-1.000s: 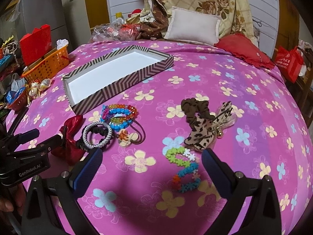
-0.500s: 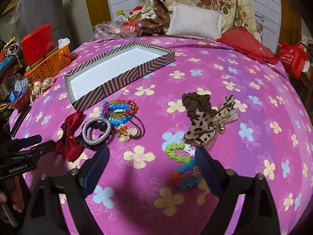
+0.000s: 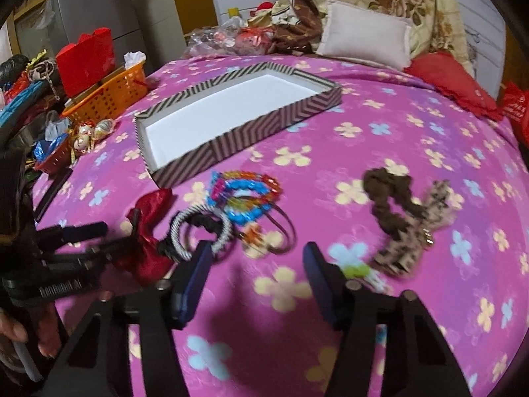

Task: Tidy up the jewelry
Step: 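Grasp the red satin bow with the left gripper while the right gripper grasps the silver braided bangle, then carry the red bow and silver bangle with both grippers over the white tray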

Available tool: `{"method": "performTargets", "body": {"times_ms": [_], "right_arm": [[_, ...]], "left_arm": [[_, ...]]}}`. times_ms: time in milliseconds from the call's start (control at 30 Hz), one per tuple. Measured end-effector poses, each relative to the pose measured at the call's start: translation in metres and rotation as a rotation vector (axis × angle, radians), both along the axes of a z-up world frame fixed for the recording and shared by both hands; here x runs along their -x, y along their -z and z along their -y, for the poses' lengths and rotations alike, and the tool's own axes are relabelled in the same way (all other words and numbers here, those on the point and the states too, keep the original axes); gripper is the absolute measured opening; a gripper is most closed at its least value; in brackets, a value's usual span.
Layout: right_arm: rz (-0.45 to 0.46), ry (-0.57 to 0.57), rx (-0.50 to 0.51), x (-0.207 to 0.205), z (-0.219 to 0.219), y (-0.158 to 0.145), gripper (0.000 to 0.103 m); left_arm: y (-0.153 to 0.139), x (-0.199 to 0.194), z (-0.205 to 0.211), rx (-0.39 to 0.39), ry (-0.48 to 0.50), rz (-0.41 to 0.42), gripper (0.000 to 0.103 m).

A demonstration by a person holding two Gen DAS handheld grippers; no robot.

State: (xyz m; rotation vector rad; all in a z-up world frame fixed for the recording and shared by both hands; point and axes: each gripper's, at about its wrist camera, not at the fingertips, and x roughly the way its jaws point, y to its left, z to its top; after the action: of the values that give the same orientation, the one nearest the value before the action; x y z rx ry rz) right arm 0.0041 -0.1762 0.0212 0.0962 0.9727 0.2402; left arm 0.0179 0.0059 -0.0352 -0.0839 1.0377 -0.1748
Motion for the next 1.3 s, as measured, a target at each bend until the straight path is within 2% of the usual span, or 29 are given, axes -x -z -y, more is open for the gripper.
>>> {"method": "performTargets", "body": {"times_ms": [33, 200, 400, 467, 533, 567, 800, 933, 1300], "right_arm": [[-0.009, -0.013, -0.016, -0.005, -0.003, 0.002, 0.046], [-0.058, -0.052, -0.035, -0.021, -0.019, 0.017, 0.038], [-0.094, -0.078, -0.059, -0.028, -0.025, 0.029, 0.022], [-0.109, -0.088, -0.080, -0.029, -0.025, 0.031, 0.012], [-0.109, -0.101, -0.083, -0.027, -0.026, 0.032, 0.009], [-0.106, -0.106, -0.081, -0.025, -0.027, 0.031, 0.008], [-0.045, -0.095, -0.092, -0.017, -0.018, 0.006, 0.008], [-0.025, -0.075, -0.096, -0.018, -0.011, -0.005, 0.008], [-0.006, -0.053, -0.094, -0.021, -0.005, -0.012, 0.008]], "left_arm": [[0.001, -0.001, 0.000, -0.004, 0.002, -0.006, 0.054], [0.007, -0.002, 0.003, -0.028, 0.010, -0.015, 0.054], [0.008, -0.002, 0.007, -0.048, 0.025, -0.005, 0.053], [0.007, -0.002, 0.008, -0.049, 0.033, 0.006, 0.040], [0.006, -0.001, 0.010, -0.062, 0.049, 0.018, 0.010], [0.006, -0.001, 0.012, -0.068, 0.057, 0.021, 0.008], [-0.005, 0.002, 0.004, -0.016, 0.076, 0.053, 0.006], [-0.018, 0.003, -0.005, 0.042, 0.087, 0.059, 0.006], [-0.037, 0.004, -0.015, 0.015, 0.055, 0.100, 0.006]]}}
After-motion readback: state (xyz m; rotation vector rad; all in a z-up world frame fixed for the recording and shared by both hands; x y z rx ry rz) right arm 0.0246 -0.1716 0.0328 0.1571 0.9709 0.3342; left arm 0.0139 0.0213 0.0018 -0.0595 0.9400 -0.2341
